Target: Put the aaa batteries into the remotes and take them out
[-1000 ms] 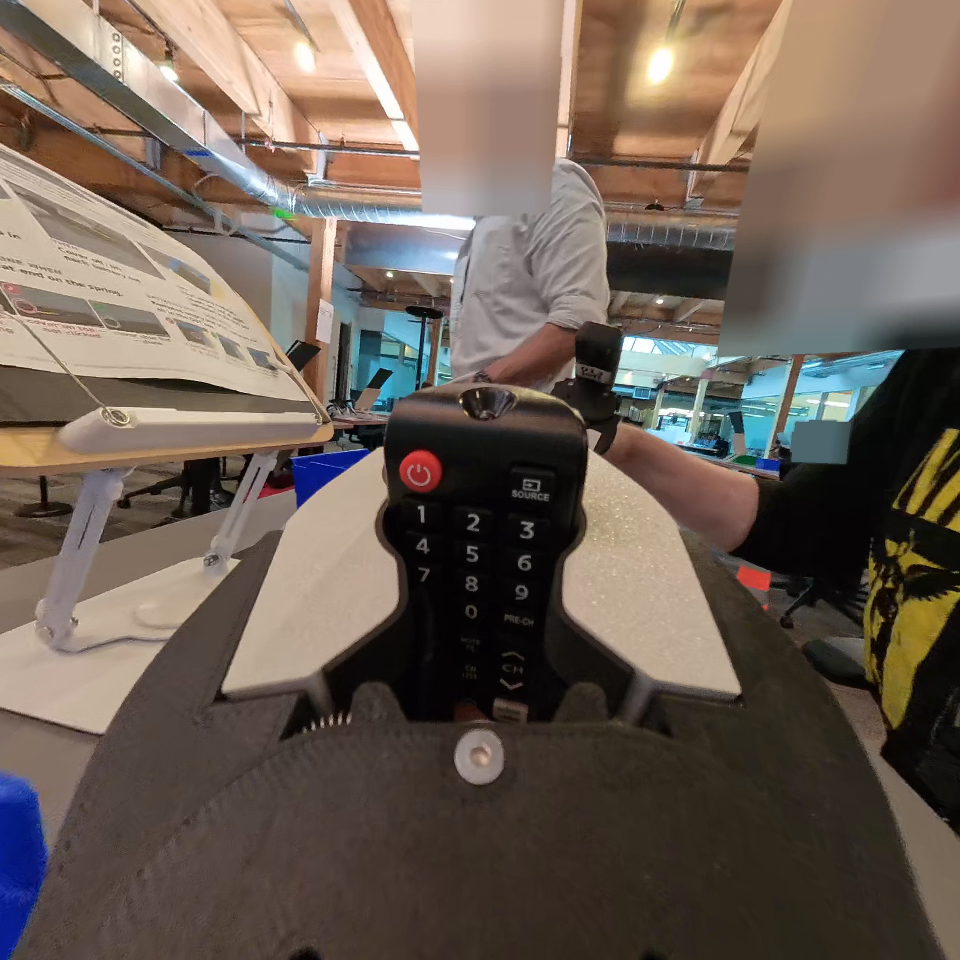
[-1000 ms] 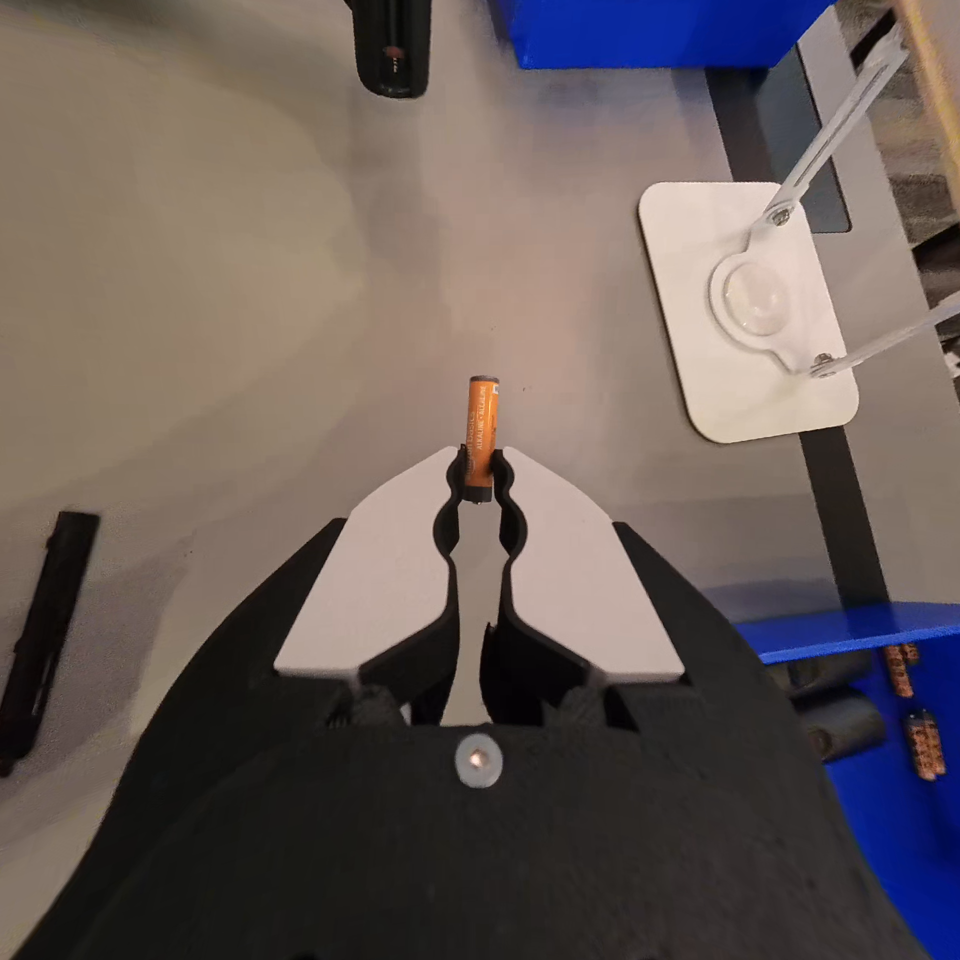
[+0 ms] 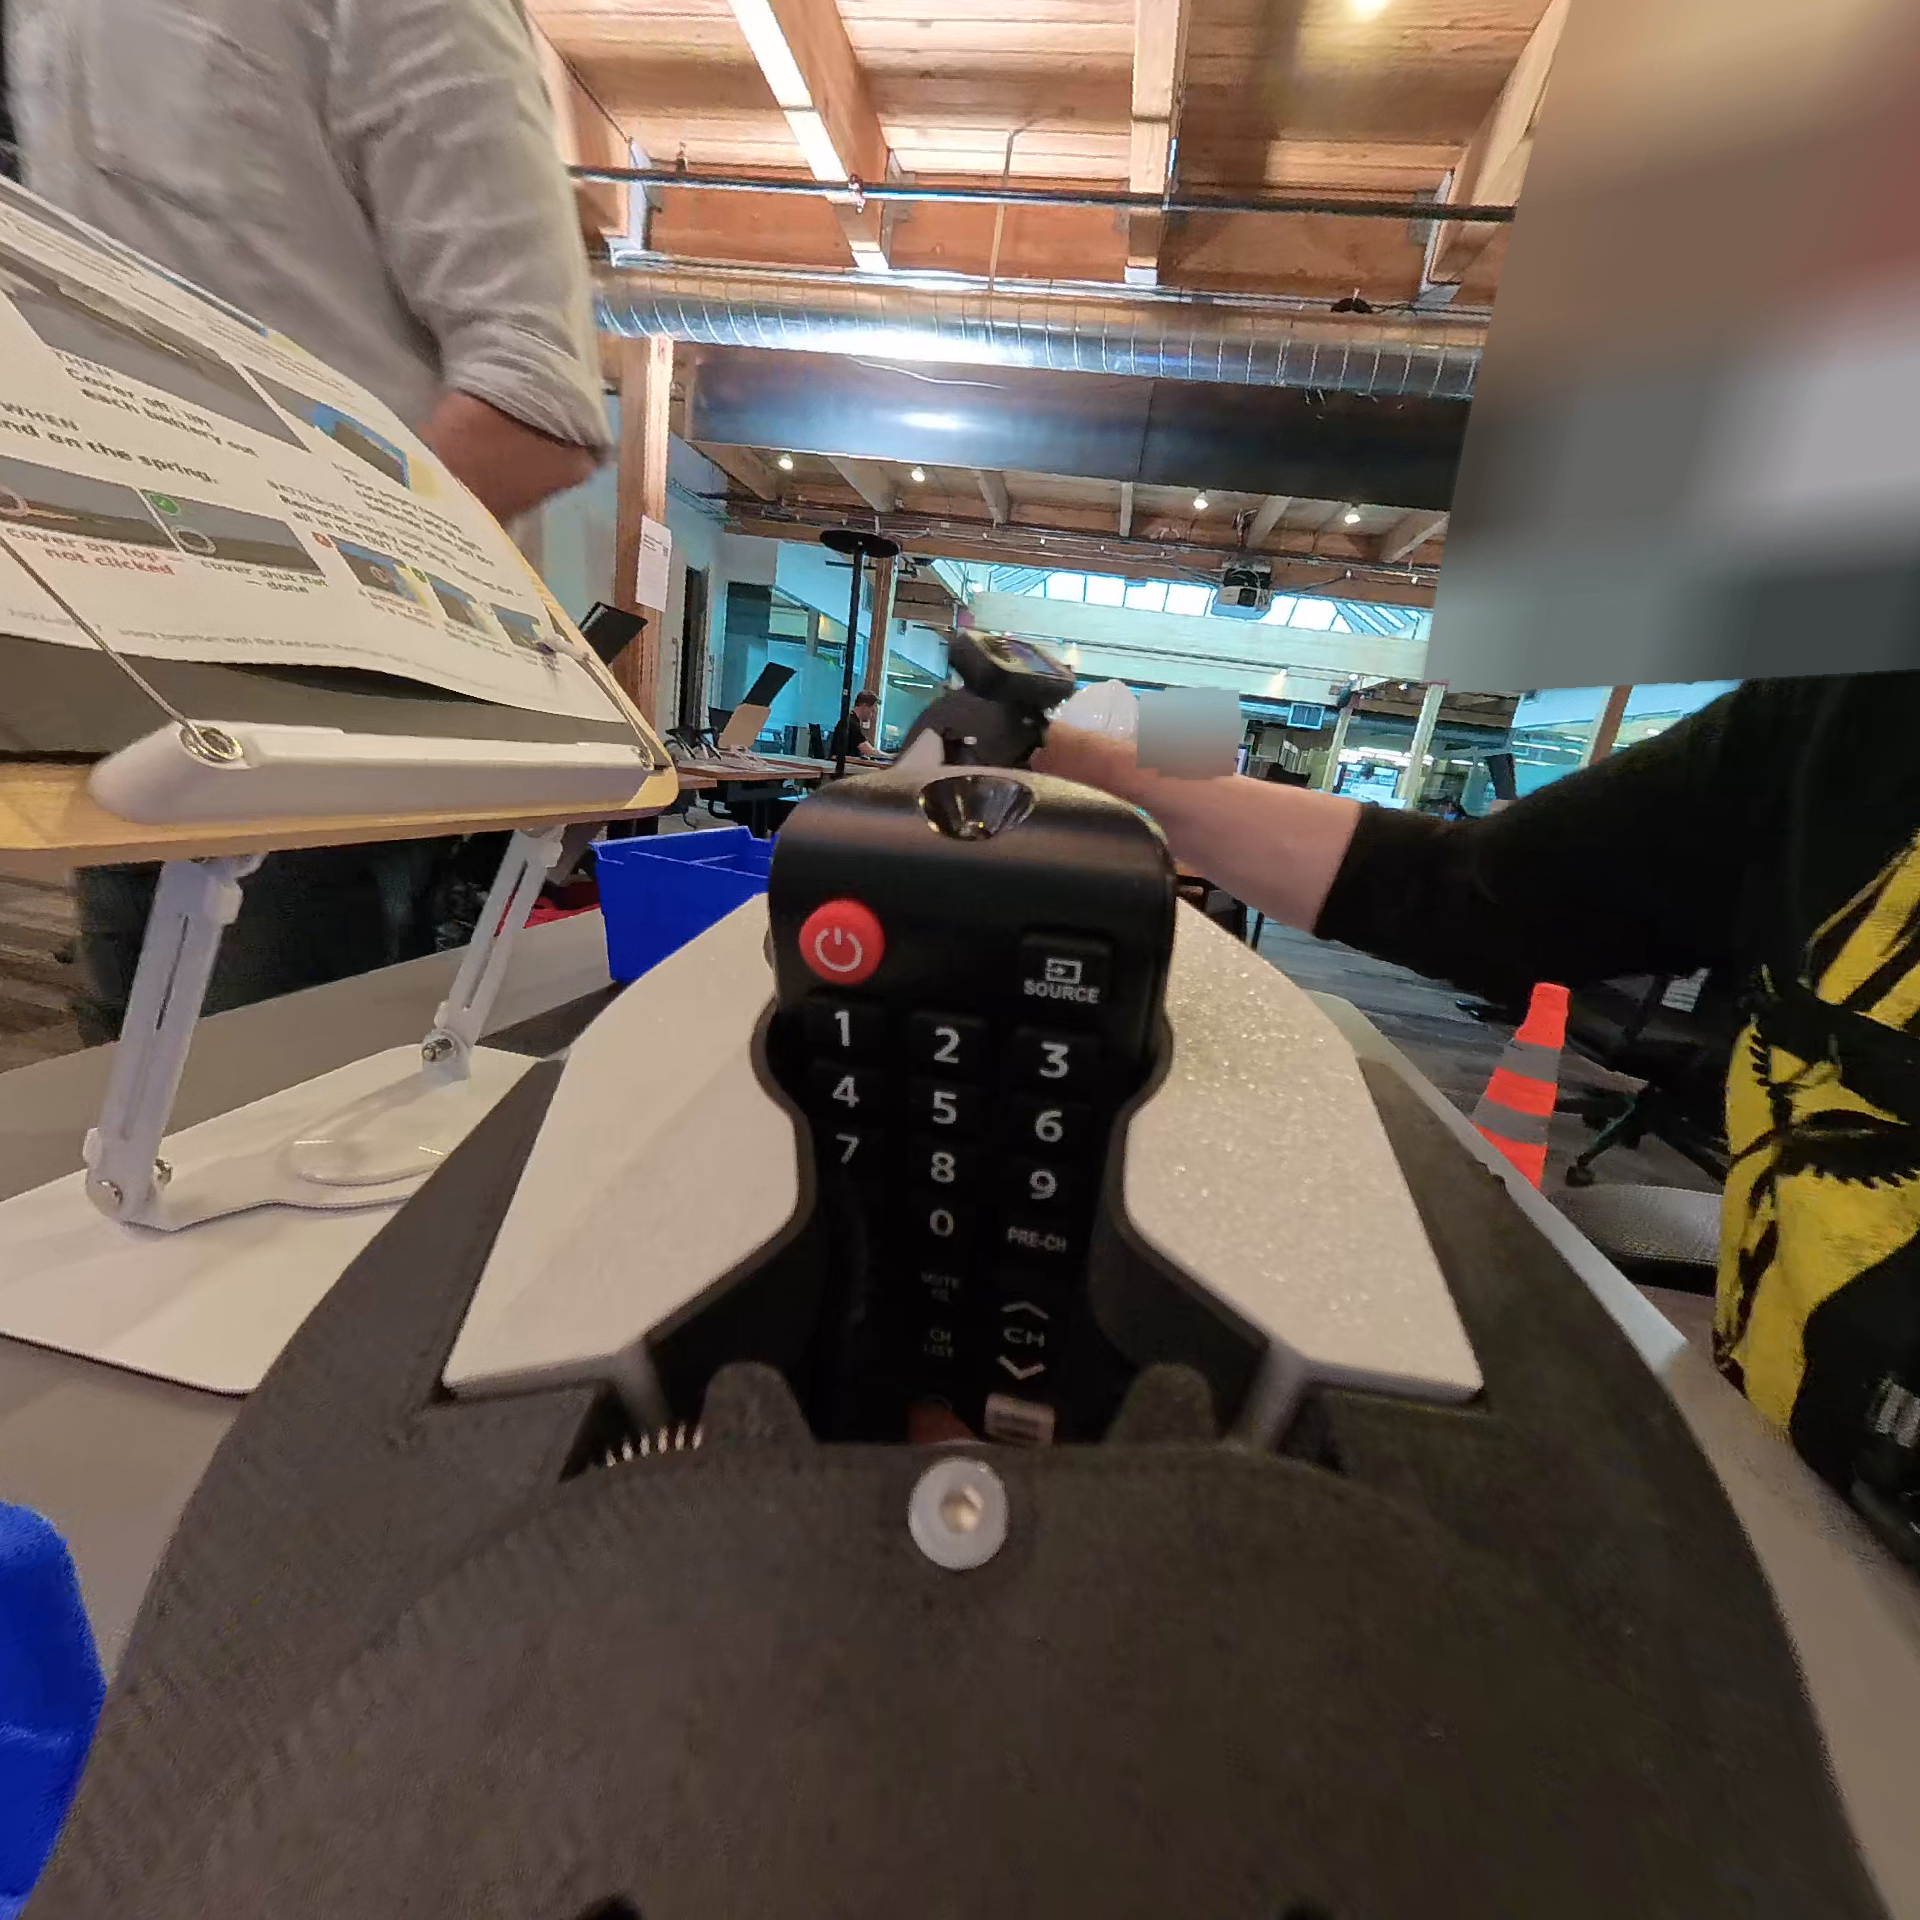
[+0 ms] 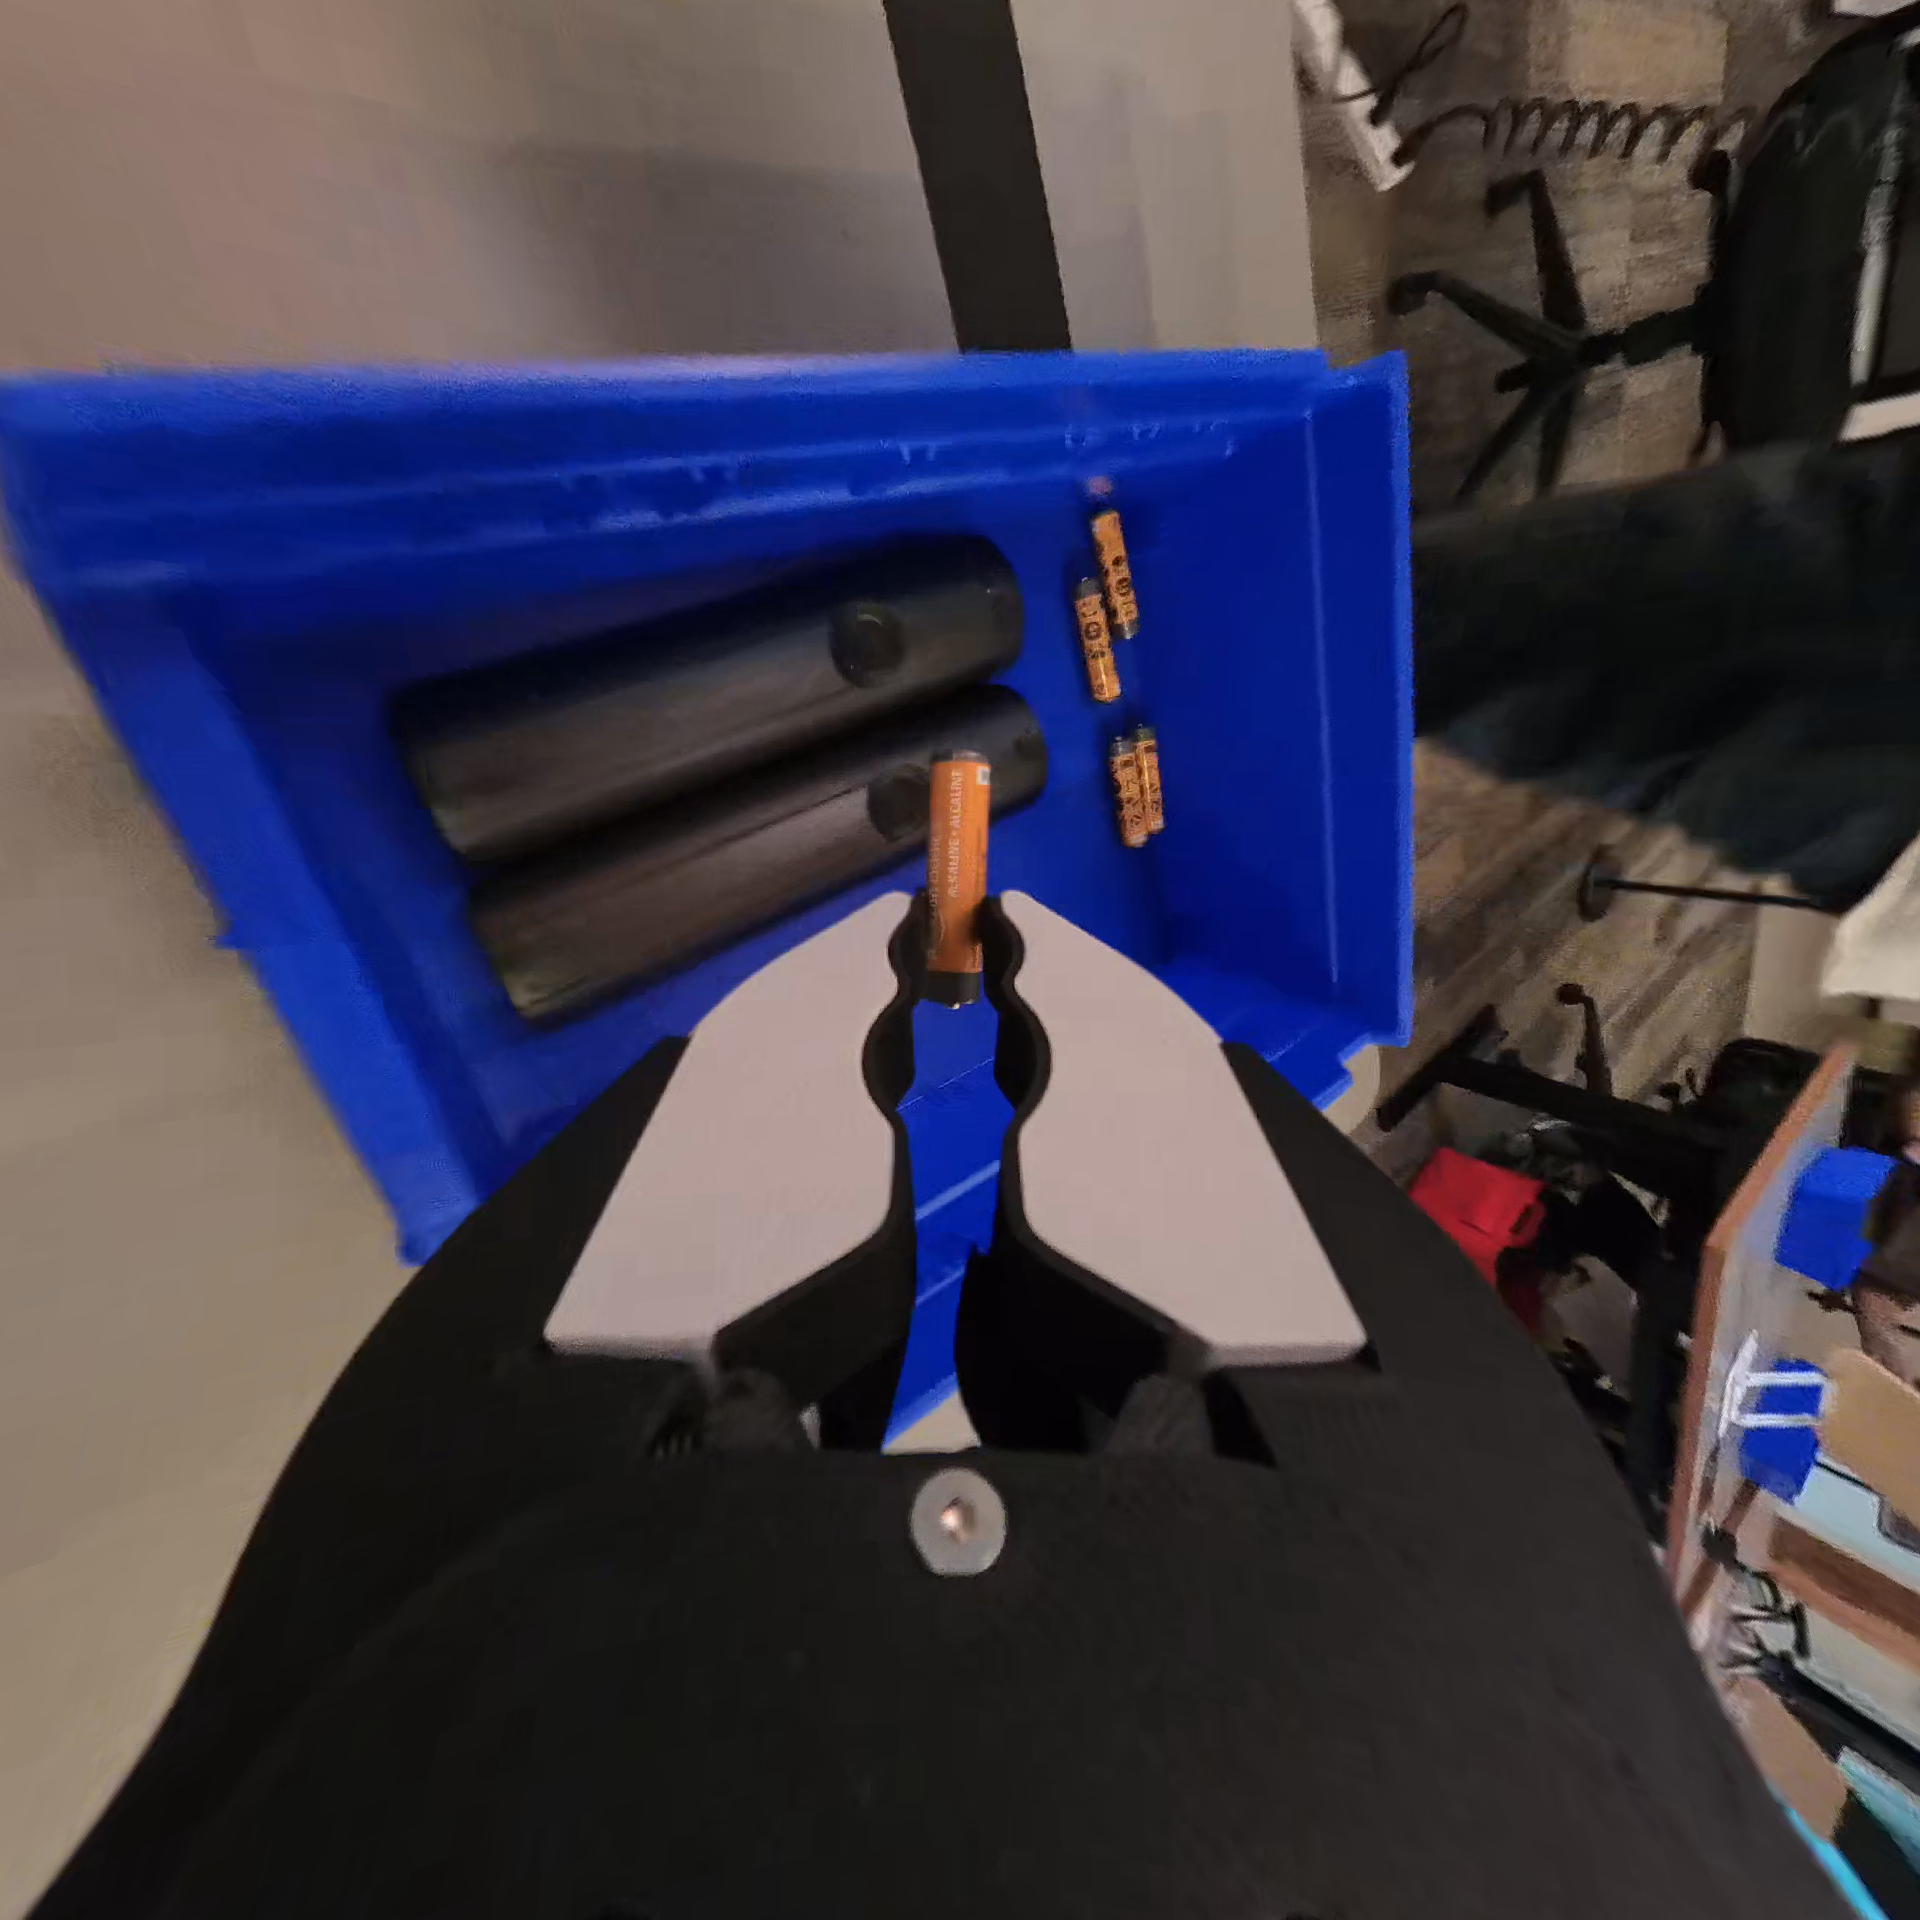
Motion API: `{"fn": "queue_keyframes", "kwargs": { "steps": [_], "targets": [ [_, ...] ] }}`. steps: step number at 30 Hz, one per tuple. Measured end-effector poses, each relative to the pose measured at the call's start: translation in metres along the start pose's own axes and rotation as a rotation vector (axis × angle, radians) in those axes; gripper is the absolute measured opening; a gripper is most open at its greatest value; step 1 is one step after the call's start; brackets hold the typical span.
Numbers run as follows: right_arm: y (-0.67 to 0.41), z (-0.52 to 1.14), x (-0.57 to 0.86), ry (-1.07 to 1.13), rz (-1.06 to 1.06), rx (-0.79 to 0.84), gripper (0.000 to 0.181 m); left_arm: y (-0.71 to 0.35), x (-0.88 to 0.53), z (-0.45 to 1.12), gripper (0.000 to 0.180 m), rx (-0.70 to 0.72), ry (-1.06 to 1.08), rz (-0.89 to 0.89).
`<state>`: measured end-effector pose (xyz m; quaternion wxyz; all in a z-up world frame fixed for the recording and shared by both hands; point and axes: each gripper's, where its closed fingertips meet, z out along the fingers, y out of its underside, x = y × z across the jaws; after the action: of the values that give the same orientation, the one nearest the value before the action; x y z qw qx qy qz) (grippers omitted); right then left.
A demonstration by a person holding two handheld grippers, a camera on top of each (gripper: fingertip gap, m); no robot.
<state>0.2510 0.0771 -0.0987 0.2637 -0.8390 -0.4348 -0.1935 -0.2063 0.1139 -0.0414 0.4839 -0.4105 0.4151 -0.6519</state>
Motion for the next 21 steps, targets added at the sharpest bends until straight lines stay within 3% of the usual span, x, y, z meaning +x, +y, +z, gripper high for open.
{"fn": "queue_keyframes", "kwargs": {
  "steps": [14,21],
  "targets": [
    [0.096,0.131,0.074,-0.118,-0.220,-0.575,0.011,0.011,-0.006,-0.001,0.060,-0.031,-0.024,-0.001],
    [0.103,0.152,0.085,-0.097,-0.314,-0.662,0.011,0.016,-0.009,0.000,0.060,-0.041,-0.029,-0.011]
  ]
}}
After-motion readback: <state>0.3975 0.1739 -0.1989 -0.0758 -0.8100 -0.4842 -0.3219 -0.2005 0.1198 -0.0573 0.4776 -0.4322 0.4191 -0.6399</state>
